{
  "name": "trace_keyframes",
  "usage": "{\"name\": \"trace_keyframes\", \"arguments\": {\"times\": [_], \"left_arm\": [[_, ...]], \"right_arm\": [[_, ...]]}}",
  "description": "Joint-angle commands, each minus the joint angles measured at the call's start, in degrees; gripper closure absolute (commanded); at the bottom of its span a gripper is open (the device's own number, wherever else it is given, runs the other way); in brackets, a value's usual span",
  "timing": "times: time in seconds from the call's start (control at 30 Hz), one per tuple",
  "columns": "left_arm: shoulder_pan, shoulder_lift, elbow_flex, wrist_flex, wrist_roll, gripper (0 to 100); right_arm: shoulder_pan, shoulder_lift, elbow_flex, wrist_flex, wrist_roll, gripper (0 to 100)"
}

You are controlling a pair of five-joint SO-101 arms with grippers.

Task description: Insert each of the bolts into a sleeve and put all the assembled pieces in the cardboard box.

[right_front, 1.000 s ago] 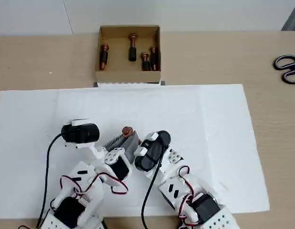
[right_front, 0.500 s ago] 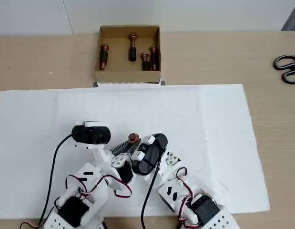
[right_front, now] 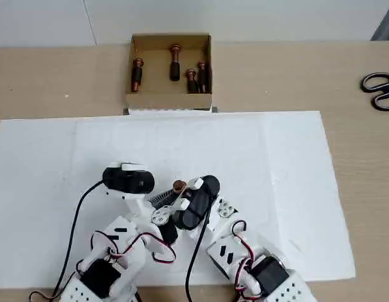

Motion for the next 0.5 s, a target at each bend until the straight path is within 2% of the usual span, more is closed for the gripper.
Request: {"name": "trace_keyframes", "arguments": {"times": [0.0,0.23,0.47], "left_arm": [[0.3,-0.2,0.8,1.1,-0.6,99],[0.3,-0.2,0.8,1.2,-0.6,97],[0.3,-0.2,0.8,1.2,-0.6,79]], "right_arm": [[-1.1,-1.1,-2.7,-1.7,-0.4,99.6],[-1.1,-1.1,-2.6,-1.7,-0.4,99.6],[-1.1,-1.1,-2.3,-1.7,-0.4,99.6]]}}
